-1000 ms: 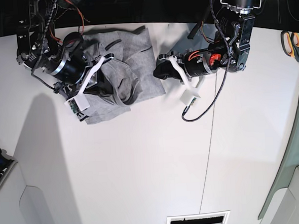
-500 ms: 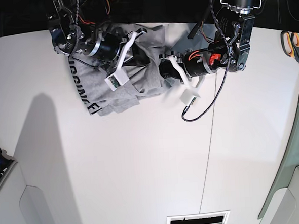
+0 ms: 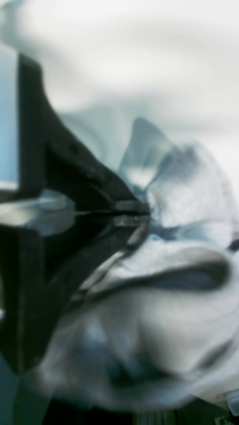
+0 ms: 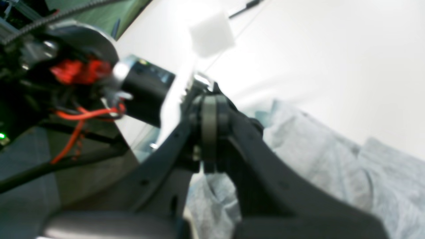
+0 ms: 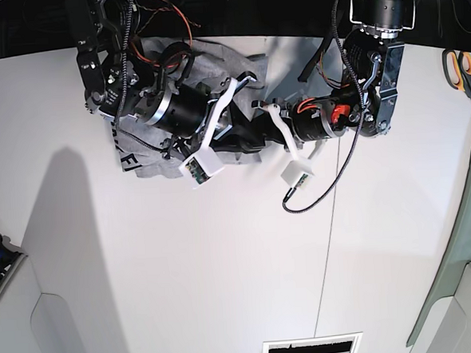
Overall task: Layout the t-shirt on the table in an organized manner, then fold the t-shirt properly
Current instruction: 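Press and tuck the folded shirt edges with both grippers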
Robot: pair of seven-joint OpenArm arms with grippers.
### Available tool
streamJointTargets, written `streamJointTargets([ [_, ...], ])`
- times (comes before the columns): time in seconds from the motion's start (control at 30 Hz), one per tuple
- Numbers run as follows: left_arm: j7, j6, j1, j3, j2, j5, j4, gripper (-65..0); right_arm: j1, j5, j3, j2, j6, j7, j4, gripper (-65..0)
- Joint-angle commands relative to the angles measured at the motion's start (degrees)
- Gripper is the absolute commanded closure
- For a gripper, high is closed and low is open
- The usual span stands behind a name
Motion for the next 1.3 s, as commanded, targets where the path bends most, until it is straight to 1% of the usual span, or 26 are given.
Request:
streamJointTargets([
  [0.0,-0.09,-0.61,-1.53,-0.02,-0.20,-1.27,2.08,0.0,0.96,0.74,1.14,-0.31,0.35,0.92,1.16,0.0],
  [0.1,1.05,-0.61,-2.21,-0.17,-1.20,-1.29,5.86,0.0,2.47,0.72,5.14,-0.28,0.35,0.90,1.14,0.0],
  [0.2,1.11,-0.59,-2.14,-0.17,-4.13,-1.60,9.90,0.0,4.07,0.24,10.03,-0.15,0.33,0.94,1.11,0.0],
  [0.23,1.66,-0.59,-2.10,-0.17,-5.22,-2.58,11.04,0.0,4.63,-0.42,11.47,0.22,0.15,0.96,1.01,0.0],
  [0.27,2.69,-0.59,-2.10,-0.17,-6.29,-4.52,12.17,0.0,5.20,-1.31,12.74,0.63,0.02,1.18,0.76,0.0],
  [0.33,5.14,-1.16,-2.08,-0.15,-8.04,-10.47,14.49,0.0,6.58,-2.71,14.97,2.10,-0.42,2.05,-0.68,0.0],
  [0.37,6.54,-3.39,-2.08,-0.15,-8.50,-13.05,15.69,0.0,7.50,-2.71,15.85,3.04,-0.57,2.29,-2.12,0.0],
  [0.4,8.04,-3.93,-1.92,-0.09,-8.66,-15.50,16.74,0.0,8.57,-2.69,16.48,4.02,-0.70,2.71,-4.02,0.0],
  [0.53,13.40,-3.93,1.42,2.27,-8.57,-25.55,18.47,0.0,13.05,-2.62,17.03,6.84,-0.66,4.96,-13.94,0.0],
  [0.57,13.94,-3.93,2.99,3.63,-8.55,-26.91,19.12,0.0,14.21,-2.27,17.03,7.10,-0.63,4.98,-16.44,0.0],
  [0.6,13.92,-3.93,4.72,5.33,-8.55,-27.02,20.00,0.0,15.21,-2.14,17.03,7.15,-0.63,4.98,-18.80,0.0],
  [0.73,12.85,-3.93,9.51,13.27,-8.41,-24.41,21.70,0.0,19.41,-1.16,15.89,6.97,-0.39,5.03,-26.75,0.0],
  [0.8,9.09,-3.93,11.08,17.07,-8.41,-19.67,21.64,0.0,20.96,-0.63,14.49,6.95,-0.33,5.03,-29.75,0.0],
  [0.9,1.51,-3.93,12.66,20.96,-8.41,-10.34,20.55,0.0,21.38,-0.59,11.93,6.97,-0.20,5.01,-32.00,0.0],
  [0.93,-0.04,-3.93,12.66,21.55,-8.41,-8.41,19.65,0.0,21.35,-0.76,11.02,6.97,-0.20,4.94,-32.59,0.0],
  [1.0,-1.68,-3.93,11.98,21.68,-8.37,-6.45,16.98,0.0,21.33,-0.81,9.42,6.97,-0.20,4.92,-33.51,0.0],
  [1.07,-2.01,-3.93,10.51,21.64,-8.20,-5.84,13.84,0.0,21.22,-0.81,8.46,6.97,-0.20,4.85,-33.62,0.0],
  [1.27,-2.10,-3.93,4.33,21.62,-6.32,-4.81,4.46,0.0,21.18,-0.85,8.41,7.02,-0.22,4.74,-33.62,0.0],
])
